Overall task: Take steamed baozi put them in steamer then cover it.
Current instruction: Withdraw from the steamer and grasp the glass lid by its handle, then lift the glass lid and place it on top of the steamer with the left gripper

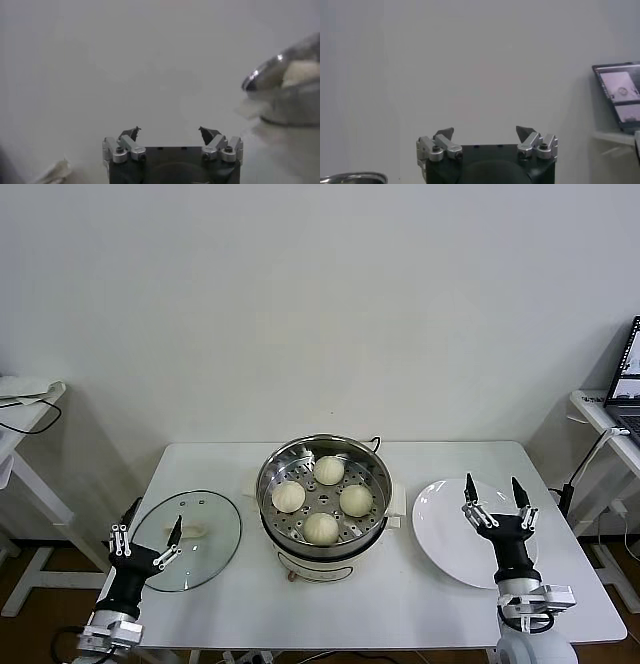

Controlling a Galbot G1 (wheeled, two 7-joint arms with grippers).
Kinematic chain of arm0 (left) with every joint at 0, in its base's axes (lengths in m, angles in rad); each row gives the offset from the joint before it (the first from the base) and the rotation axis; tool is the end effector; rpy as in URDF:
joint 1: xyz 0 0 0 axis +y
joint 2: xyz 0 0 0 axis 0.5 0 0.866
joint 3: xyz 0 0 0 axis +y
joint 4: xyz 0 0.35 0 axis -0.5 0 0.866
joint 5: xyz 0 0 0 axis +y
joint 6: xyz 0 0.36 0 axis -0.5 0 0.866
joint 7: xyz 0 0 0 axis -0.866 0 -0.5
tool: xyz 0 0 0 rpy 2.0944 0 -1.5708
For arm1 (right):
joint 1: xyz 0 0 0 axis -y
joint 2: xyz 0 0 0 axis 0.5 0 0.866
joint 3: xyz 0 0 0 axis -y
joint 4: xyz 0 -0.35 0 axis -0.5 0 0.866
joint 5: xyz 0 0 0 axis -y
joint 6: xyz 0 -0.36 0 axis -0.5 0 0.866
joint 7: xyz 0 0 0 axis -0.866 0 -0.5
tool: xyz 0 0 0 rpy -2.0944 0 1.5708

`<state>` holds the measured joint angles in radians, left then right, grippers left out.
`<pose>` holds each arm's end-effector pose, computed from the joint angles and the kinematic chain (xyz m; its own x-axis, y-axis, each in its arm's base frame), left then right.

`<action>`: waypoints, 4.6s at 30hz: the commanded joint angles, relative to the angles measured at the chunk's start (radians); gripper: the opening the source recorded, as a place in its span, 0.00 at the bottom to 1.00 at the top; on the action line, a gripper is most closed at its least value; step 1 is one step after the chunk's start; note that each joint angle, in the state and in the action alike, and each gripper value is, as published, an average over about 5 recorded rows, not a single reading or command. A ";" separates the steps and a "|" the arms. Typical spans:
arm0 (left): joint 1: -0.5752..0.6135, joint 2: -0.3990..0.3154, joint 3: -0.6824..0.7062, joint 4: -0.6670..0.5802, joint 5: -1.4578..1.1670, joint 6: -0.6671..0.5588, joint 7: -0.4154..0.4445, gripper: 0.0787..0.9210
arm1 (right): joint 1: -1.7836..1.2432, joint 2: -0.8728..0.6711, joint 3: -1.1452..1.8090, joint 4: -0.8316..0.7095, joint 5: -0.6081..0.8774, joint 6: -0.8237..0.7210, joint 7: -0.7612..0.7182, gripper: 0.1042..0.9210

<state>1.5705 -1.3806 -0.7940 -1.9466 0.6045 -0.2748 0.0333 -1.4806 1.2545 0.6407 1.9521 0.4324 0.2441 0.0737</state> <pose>0.1811 0.1290 -0.3319 -0.9970 0.0594 -0.0500 -0.0022 0.6223 0.7828 0.2200 -0.1043 -0.3147 -0.9765 0.0841 -0.1983 0.0629 0.9918 0.1112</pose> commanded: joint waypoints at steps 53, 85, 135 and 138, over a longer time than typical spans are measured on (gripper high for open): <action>-0.351 0.025 0.040 0.504 0.768 -0.047 -0.169 0.88 | -0.013 0.059 0.021 -0.049 -0.037 0.043 0.009 0.88; -0.421 0.008 0.053 0.617 0.790 -0.048 -0.195 0.33 | -0.033 0.064 0.024 -0.067 -0.064 0.081 0.000 0.88; -0.420 0.337 0.725 -0.257 0.670 0.764 0.197 0.13 | -0.001 0.078 0.058 -0.107 -0.061 0.105 -0.019 0.88; -0.467 0.329 0.789 -0.237 0.683 0.809 0.212 0.13 | -0.003 0.082 0.060 -0.105 -0.067 0.104 -0.018 0.88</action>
<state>1.2691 -1.0903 -0.3076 -2.1712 1.2319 0.3492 0.1875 -1.4833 1.3292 0.6957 1.8465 0.3730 0.3482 0.0547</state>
